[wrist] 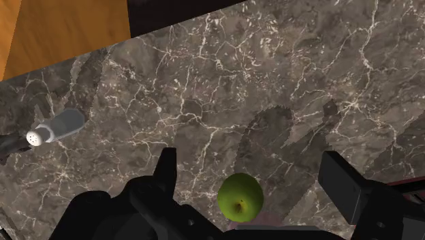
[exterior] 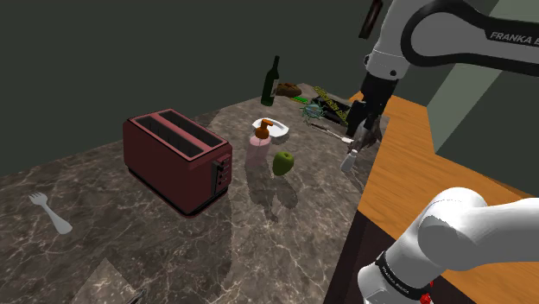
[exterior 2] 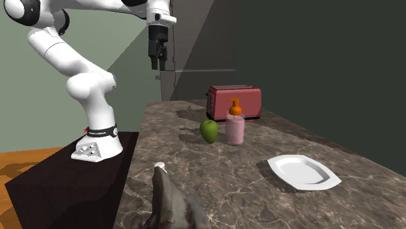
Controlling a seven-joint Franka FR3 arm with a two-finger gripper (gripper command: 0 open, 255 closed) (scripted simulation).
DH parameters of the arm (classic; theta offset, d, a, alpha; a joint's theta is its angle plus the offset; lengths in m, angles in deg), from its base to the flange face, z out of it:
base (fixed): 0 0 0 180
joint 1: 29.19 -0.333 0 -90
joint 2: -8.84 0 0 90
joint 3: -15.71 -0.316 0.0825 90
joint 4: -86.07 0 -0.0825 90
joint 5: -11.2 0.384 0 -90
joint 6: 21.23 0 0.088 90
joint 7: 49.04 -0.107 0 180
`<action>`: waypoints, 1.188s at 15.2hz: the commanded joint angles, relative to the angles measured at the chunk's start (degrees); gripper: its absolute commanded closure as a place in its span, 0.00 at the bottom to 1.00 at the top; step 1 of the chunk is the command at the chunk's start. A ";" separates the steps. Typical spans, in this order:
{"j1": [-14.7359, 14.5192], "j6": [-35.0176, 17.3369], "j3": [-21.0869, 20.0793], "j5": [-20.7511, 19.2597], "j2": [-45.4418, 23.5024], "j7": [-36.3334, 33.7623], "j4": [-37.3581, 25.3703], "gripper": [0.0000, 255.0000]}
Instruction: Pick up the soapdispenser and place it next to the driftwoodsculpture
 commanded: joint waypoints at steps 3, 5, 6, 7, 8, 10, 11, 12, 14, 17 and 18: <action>-0.19 -3.40 -0.54 -0.11 -4.13 -0.53 -0.91 0.00; -0.33 -6.58 -1.09 -0.30 -8.37 -1.07 -2.14 0.00; -0.37 -8.08 -1.37 -0.43 -10.52 -1.35 -2.88 0.00; -0.41 -9.52 -1.65 -0.58 -12.69 -1.63 -3.69 0.00; -0.45 -10.89 -1.93 -0.75 -14.87 -1.92 -4.58 0.00; -0.49 -13.43 -2.48 -1.18 -19.26 -2.52 -6.58 0.00; -0.51 -14.59 -2.75 -1.43 -21.47 -2.84 -7.69 0.00; -0.50 -15.68 -3.03 -1.71 -23.68 -3.16 -8.88 0.00; -0.50 -17.64 -3.58 -2.35 -28.10 -3.82 -11.46 0.00; -0.55 -20.00 -4.33 -3.51 -34.74 -4.87 -15.88 0.00; -0.59 -20.64 -4.55 -3.95 -36.96 -5.23 -17.50 0.00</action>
